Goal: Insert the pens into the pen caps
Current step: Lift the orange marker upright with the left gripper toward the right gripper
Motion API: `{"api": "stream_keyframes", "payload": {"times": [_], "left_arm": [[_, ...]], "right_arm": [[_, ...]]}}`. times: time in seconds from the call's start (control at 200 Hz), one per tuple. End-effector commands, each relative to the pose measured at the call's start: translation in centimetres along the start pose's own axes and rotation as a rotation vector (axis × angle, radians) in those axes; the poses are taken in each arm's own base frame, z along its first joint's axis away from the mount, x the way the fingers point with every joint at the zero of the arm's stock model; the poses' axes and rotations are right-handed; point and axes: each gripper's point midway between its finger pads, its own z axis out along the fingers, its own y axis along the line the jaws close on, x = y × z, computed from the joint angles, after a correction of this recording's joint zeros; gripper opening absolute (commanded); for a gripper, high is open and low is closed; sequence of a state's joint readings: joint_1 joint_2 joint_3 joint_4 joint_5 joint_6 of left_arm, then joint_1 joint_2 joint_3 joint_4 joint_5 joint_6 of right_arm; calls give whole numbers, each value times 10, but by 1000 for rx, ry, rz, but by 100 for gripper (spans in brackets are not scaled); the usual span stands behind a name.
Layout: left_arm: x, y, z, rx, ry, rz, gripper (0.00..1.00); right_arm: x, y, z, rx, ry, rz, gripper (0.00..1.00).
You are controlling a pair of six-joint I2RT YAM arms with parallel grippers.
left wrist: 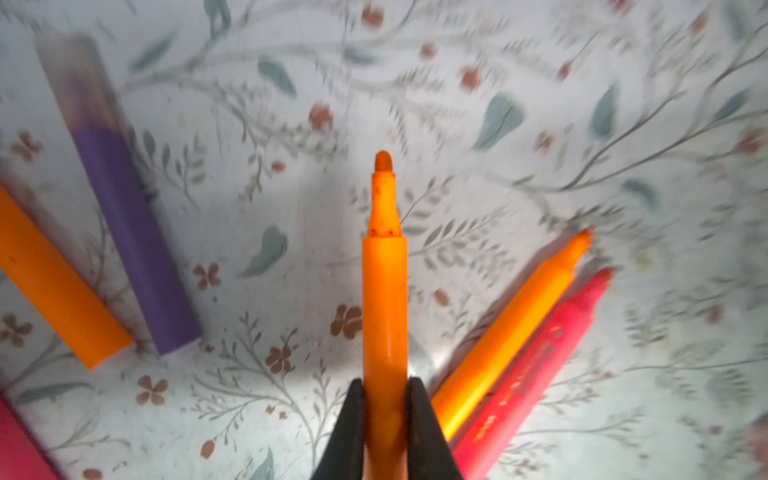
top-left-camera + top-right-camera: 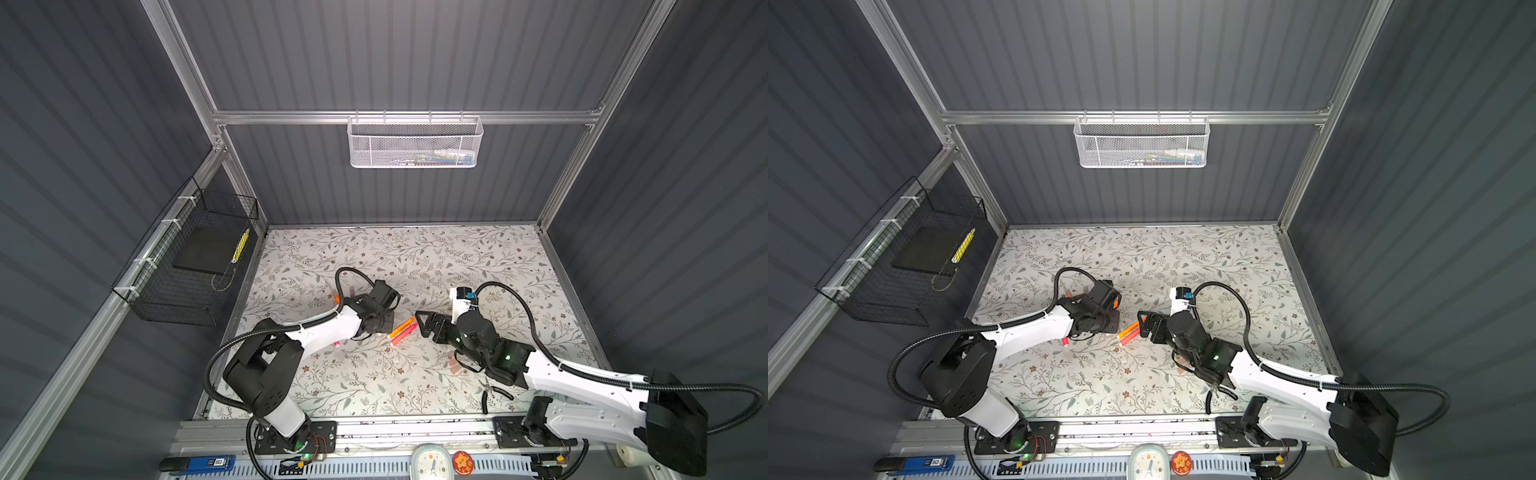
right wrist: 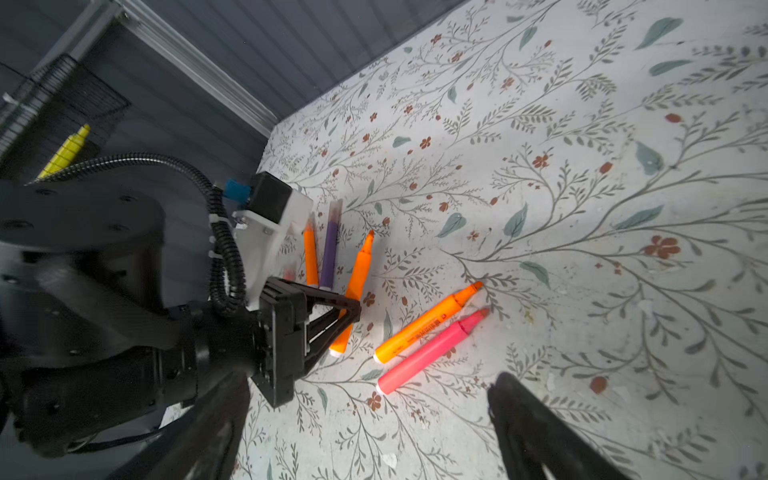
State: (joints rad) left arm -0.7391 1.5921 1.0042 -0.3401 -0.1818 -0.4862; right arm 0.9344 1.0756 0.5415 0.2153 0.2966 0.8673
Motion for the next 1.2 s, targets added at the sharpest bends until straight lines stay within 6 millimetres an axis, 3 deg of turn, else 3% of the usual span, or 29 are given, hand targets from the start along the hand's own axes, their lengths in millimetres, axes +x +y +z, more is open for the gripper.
{"api": "stream_keyframes", "payload": {"times": [0.0, 0.08, 0.18, 0.29, 0.415, 0.55, 0.74, 0.94, 1.196], "left_arm": [[-59, -31, -35, 126, -205, -32, 3], [-70, -47, -37, 223, -287, -6, 1], [-56, -69, -31, 390, -340, 77, 0], [-45, -69, -28, 411, -366, 136, 0], [-40, -68, -34, 408, -396, 210, 0], [-36, -78, -42, 477, -408, 237, 0], [-31, -87, -35, 505, -371, 251, 0], [-25, -98, -42, 547, -373, 287, 0], [-18, -113, -51, 619, -372, 339, 0]], "right_arm": [[-16, -12, -7, 27, -82, 37, 94], [-22, -14, -11, 3, -105, 62, 95], [-27, -18, -14, -27, -126, 88, 93], [-24, -22, -9, -50, -101, 129, 87], [-21, -12, -1, -111, -50, 134, 81], [-18, -8, 4, -126, -26, 124, 80], [-15, 4, 8, -161, 18, 86, 76], [-12, 10, 11, -174, 49, 88, 75], [-4, 2, 19, -130, 78, 82, 67]]}}
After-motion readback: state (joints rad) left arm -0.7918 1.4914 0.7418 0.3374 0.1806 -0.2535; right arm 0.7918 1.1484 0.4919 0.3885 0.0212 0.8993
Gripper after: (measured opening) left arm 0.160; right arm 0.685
